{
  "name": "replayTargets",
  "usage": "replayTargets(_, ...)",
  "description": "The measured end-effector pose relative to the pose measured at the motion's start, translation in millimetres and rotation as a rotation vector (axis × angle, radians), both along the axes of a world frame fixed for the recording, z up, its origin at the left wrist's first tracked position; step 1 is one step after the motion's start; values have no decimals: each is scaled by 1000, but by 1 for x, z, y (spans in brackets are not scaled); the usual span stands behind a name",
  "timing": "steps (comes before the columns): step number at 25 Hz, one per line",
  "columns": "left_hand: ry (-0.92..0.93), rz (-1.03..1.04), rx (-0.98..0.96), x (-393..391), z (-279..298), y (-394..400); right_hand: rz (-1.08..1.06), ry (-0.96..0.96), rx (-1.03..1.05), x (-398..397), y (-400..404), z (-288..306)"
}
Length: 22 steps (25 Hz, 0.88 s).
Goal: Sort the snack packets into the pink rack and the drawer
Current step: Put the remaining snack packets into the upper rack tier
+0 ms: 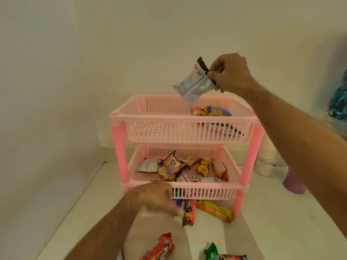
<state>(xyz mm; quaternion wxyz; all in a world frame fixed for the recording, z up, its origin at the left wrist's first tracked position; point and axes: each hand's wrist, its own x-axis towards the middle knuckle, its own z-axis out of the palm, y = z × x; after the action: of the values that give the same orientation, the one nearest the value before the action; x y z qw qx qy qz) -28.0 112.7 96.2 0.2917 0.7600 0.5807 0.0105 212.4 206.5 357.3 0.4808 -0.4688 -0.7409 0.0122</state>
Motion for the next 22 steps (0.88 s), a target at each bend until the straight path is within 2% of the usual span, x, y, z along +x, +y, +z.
replayTargets(2, 214, -91, -286, 3, -18, -6, -84, -369, 31, -8, 3, -16)
replayTargets(3, 263, -98, -372, 5, -27, -9, -108, -523, 30, -13, 4, -26)
replayTargets(5, 316, -85, -458, 9, -41, -14, -113, -711, -4, -22, 5, -40)
replayTargets(7, 339, -85, -470, 9, -52, -17, -87, -772, -84, -29, 5, -45)
replayTargets(10, 274, -52, -473, 4, -65, -18, -6, -748, -258, -28, 6, -41)
replayTargets(15, 14, 17, -380, -11, -70, -16, 81, -651, -399, -22, 8, -43)
replayTargets(17, -181, 24, -223, -14, -61, -13, 117, -502, -391, -21, 7, -42)
replayTargets(20, -568, 56, 89, -8, -24, -14, 246, -299, -206, -26, -3, -38)
replayTargets(22, -835, 103, 317, 0, 9, -15, 365, -287, -106, -33, -16, -32)
